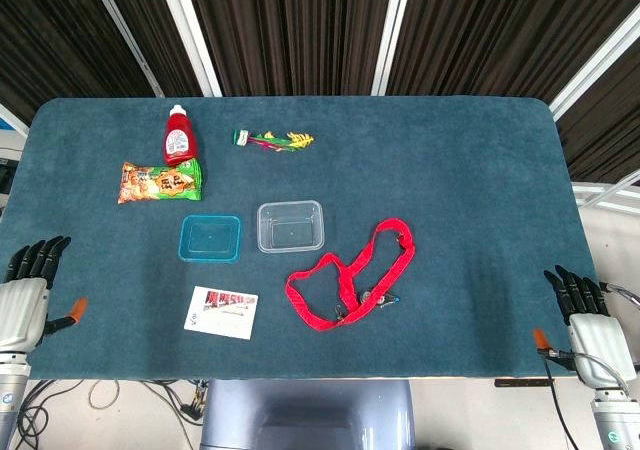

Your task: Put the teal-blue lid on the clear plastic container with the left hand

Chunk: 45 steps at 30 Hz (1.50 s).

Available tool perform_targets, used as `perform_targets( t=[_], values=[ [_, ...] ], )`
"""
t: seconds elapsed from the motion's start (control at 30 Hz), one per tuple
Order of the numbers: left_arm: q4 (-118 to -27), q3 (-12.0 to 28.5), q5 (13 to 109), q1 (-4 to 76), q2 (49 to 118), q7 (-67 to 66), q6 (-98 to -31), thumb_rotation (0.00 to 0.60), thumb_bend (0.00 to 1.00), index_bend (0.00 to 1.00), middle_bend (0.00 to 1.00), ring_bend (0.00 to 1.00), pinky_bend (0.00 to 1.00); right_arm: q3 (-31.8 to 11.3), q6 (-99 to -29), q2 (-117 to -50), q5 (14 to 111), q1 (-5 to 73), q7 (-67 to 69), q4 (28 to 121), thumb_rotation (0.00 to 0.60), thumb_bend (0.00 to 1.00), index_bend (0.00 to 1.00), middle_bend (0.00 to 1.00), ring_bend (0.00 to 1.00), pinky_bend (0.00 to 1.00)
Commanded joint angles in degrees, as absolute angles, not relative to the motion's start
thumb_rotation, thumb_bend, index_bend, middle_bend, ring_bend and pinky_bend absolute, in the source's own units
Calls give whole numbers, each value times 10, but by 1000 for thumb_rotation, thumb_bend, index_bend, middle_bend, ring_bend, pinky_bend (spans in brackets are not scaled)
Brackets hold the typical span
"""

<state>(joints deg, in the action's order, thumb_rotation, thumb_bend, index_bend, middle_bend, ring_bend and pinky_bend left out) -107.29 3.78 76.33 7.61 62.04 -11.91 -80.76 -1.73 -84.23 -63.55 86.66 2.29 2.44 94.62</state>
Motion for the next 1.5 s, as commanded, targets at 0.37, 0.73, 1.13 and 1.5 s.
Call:
perform_targets(
  t=[0.37, 0.73, 1.13, 1.5],
  values=[
    [-1073, 38, 763, 77, 621, -118, -807, 600, 212, 54, 43, 0, 0, -18, -842, -635, 866, 23, 26, 947, 600, 393, 57, 39, 23, 0],
    [-1062, 40, 755, 81, 614, -140, -805, 600, 219, 10, 14, 0, 0, -17, -841, -634, 865, 23, 26, 948, 600, 393, 57, 39, 23, 0],
    [-1016, 48, 774, 99, 616, -116, -789, 600, 211, 0, 0, 0, 0, -17, -846, -632, 865, 19, 27, 956, 600, 392, 57, 39, 23, 0],
    [-1000, 79, 746, 170, 633, -171, -711, 600, 165, 0, 0, 0, 0, -22, -839, -633, 850, 20, 42, 964, 600, 393, 56, 38, 23, 0]
  ],
)
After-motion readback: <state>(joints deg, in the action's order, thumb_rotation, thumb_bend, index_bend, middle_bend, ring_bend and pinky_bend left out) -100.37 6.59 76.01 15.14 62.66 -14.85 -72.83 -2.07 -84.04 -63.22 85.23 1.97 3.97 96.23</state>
